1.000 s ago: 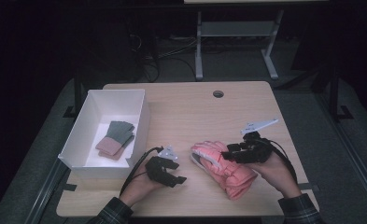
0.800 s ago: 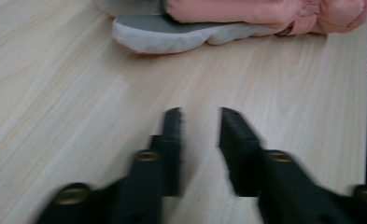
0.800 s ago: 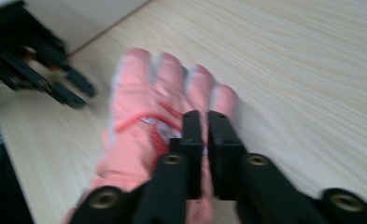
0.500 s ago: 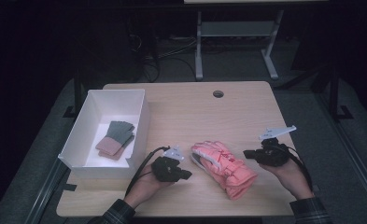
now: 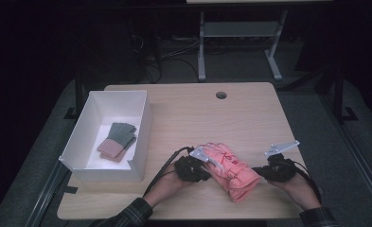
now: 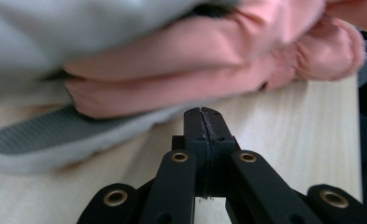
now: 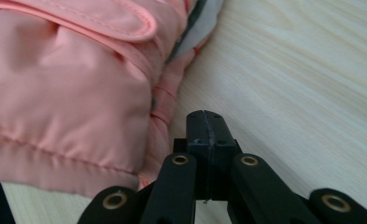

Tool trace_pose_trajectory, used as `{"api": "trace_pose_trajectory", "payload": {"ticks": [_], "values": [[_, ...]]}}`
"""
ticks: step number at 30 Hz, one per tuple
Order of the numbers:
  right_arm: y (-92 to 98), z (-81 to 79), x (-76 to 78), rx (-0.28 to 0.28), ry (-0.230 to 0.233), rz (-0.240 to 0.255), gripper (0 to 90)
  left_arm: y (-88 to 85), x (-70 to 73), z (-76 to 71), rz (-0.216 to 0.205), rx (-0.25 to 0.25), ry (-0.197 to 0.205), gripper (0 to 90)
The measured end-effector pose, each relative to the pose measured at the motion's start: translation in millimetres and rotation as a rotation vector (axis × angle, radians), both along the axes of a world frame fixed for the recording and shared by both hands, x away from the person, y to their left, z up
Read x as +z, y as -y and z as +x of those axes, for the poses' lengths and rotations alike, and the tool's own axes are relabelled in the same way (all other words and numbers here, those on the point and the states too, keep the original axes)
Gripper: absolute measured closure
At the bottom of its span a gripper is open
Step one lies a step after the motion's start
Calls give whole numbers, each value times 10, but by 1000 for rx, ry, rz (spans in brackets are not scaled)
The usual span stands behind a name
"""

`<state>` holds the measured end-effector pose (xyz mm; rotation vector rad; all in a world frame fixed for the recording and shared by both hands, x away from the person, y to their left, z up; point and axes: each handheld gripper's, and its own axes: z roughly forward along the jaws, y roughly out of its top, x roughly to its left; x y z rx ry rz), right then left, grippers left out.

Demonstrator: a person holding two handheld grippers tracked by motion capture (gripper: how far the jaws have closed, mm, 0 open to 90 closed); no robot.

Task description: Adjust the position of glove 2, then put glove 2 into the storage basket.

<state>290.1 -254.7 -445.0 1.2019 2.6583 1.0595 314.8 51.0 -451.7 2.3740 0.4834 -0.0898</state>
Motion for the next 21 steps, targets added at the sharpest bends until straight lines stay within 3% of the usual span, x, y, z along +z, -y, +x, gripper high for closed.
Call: {"api": "trace_pose_trajectory", "payload": {"ticks": [5, 13, 21], "values": [[-79, -12, -7, 35, -12, 2, 900, 33, 13, 142, 8, 24, 16, 896], [-252, -51, -12, 98, -19, 6, 900, -6, 67, 318, -19, 63, 26, 896], [-413, -73, -16, 158, -22, 43, 900, -99, 103, 396, -45, 86, 21, 896]]}}
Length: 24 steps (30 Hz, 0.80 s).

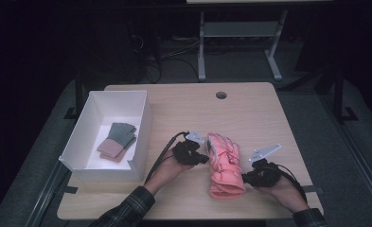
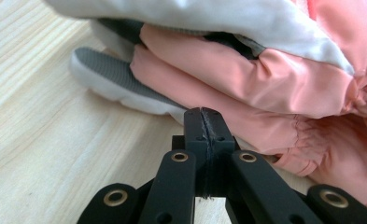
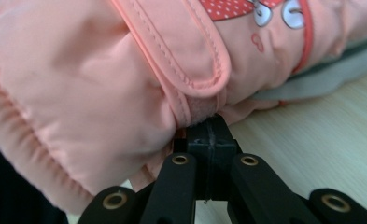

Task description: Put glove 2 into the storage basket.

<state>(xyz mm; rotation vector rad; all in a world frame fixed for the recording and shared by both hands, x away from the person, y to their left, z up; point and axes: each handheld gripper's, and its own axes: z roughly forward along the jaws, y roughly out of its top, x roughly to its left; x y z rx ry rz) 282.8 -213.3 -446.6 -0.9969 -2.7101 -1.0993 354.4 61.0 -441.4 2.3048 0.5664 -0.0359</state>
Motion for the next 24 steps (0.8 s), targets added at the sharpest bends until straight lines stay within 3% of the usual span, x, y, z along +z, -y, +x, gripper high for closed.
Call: {"api": "trace_pose_trajectory", "payload": {"ticks": [24], "values": [[-566, -85, -34, 83, 21, 20, 900, -102, -39, 84, 4, 0, -29, 897]]}}
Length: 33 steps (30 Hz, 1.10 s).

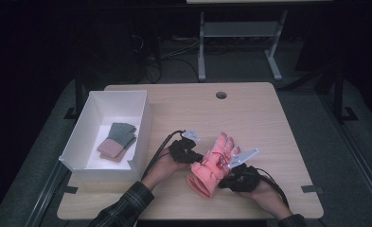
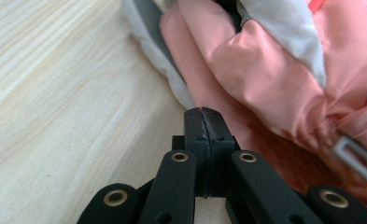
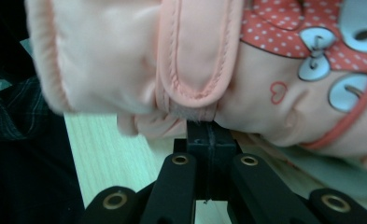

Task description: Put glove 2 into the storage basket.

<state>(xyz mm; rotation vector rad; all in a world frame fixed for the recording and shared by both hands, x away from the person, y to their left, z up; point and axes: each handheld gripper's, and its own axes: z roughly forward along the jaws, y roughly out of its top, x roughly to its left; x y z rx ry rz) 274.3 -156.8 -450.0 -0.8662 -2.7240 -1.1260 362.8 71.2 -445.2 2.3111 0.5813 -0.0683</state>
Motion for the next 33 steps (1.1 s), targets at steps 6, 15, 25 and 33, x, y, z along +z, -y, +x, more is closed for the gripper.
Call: {"api": "trace_pose_trajectory", "payload": {"ticks": [6, 15, 25, 33], "values": [[28, -56, 32, -2, 20, -1, 900, -62, 9, 25, 2, 14, -5, 896], [395, -167, 208, -190, 78, 55, 900, -283, 55, -11, 28, 65, -2, 784], [334, 35, 388, -228, 194, 106, 900, -402, 61, -33, 49, 86, 9, 586], [151, 208, 225, -209, 159, 45, 900, -423, 65, 1, 29, 122, 0, 513]]}}
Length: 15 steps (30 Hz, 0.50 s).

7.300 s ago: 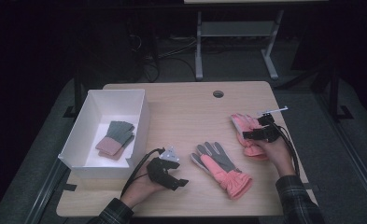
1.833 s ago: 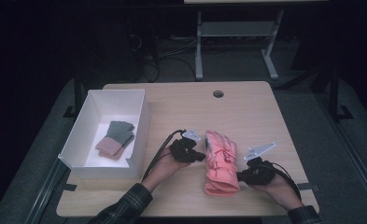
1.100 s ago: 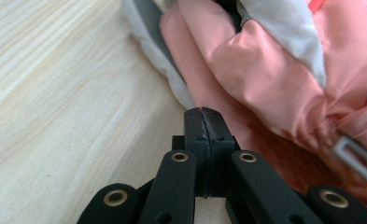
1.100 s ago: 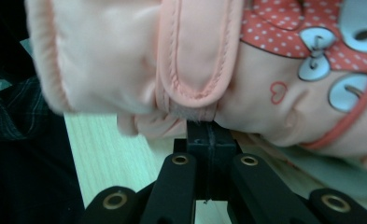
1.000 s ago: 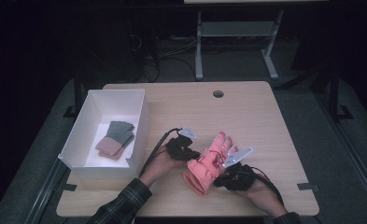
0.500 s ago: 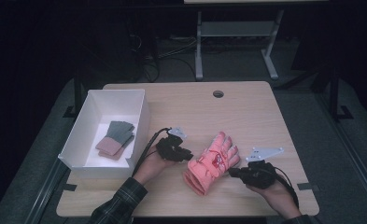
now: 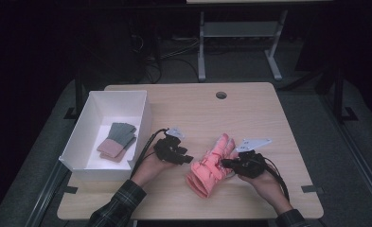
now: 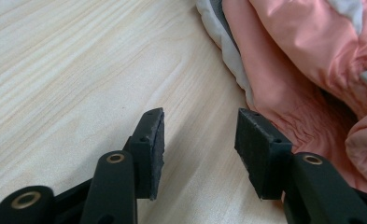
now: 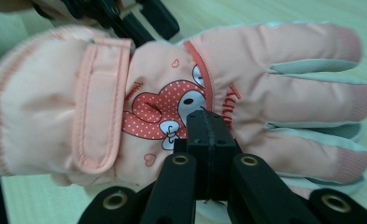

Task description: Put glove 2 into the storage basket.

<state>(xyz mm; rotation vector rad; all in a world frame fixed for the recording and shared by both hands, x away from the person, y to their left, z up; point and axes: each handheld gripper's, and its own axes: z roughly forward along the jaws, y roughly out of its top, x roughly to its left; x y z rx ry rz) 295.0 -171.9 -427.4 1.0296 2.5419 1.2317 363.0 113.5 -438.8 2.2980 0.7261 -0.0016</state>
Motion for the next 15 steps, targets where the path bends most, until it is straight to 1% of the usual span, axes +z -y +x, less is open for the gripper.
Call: {"api": "trace_pose_trajectory", "payload": {"ticks": [2, 3, 5, 6, 7, 8, 9, 10, 11, 13, 15], "values": [[-39, 15, -36, -7, -16, -23, 900, 1, 11, 4, 0, 0, 5, 504], [-62, 23, -65, -9, -17, -33, 900, 2, 38, 17, -8, 14, 7, 490], [-72, 29, -91, -5, -17, -38, 900, 0, 61, 26, -11, 9, 14, 483], [-80, 36, -136, -7, -28, -40, 900, 10, 100, 27, -21, 7, 14, 461], [-78, 37, -150, -11, -37, -38, 900, 13, 128, 29, -31, 2, 17, 446], [-78, 37, -150, -11, -37, -38, 900, 13, 128, 29, -31, 2, 17, 435], [-75, 47, -177, -10, -47, -36, 900, 34, 187, 26, -57, -4, 5, 407], [-75, 47, -177, -10, -47, -36, 900, 34, 187, 26, -57, -4, 5, 388], [-80, 46, -185, -15, -53, -38, 900, 54, 227, 22, -70, -8, 4, 388], [-92, 44, -192, -16, -51, -46, 900, 88, 288, 16, -96, -25, -2, 346], [-93, 46, -197, -16, -50, -47, 900, 148, 329, 19, -114, -50, -27, 323]]}}
